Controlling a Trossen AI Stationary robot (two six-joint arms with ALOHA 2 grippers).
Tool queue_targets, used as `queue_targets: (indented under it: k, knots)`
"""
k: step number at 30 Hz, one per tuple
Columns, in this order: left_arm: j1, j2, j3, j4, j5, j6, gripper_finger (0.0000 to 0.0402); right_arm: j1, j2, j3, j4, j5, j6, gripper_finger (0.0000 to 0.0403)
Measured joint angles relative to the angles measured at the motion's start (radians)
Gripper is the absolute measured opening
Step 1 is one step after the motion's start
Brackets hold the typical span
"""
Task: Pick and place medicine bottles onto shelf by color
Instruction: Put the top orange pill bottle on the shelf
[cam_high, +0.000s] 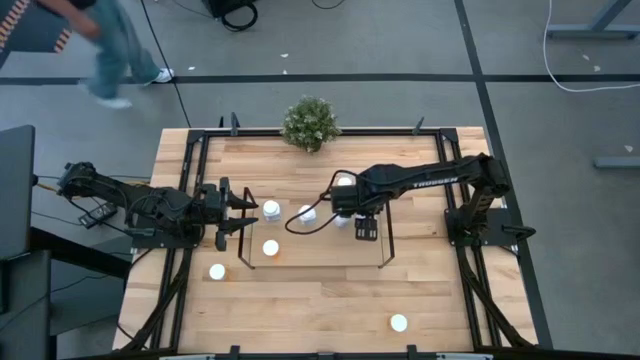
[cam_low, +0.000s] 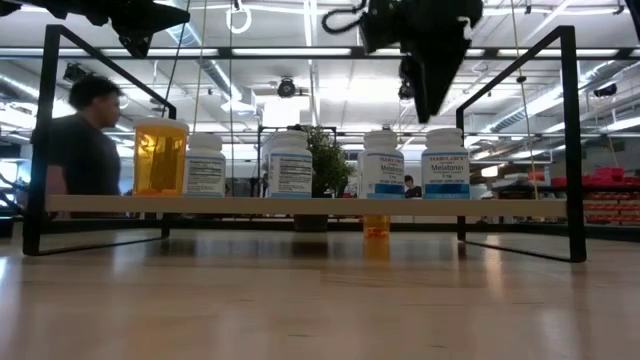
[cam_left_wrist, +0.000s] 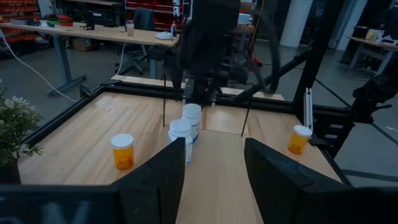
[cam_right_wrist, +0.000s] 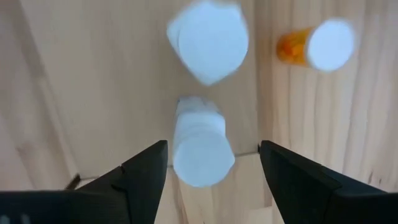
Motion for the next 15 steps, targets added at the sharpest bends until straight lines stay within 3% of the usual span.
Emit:
queue_targets:
  k: [4,10,15]
  knots:
    - [0.0,0.0,0.0,0.0,0.0,0.0,0.0172,0.007,-0.001,0.092,0.003,0.014,0.0,0.0264]
    - [0.0,0.0,0.0,0.001,0.0,-0.009,0.0172,-0.016,-0.001,0.155,0.047,0.143,-0.036,0.0264]
    - [0.0,0.0,0.0,0.001,0.0,-0.009,0.0172,-0.095,0.01,0.12,0.171,0.101,-0.067,0.0264]
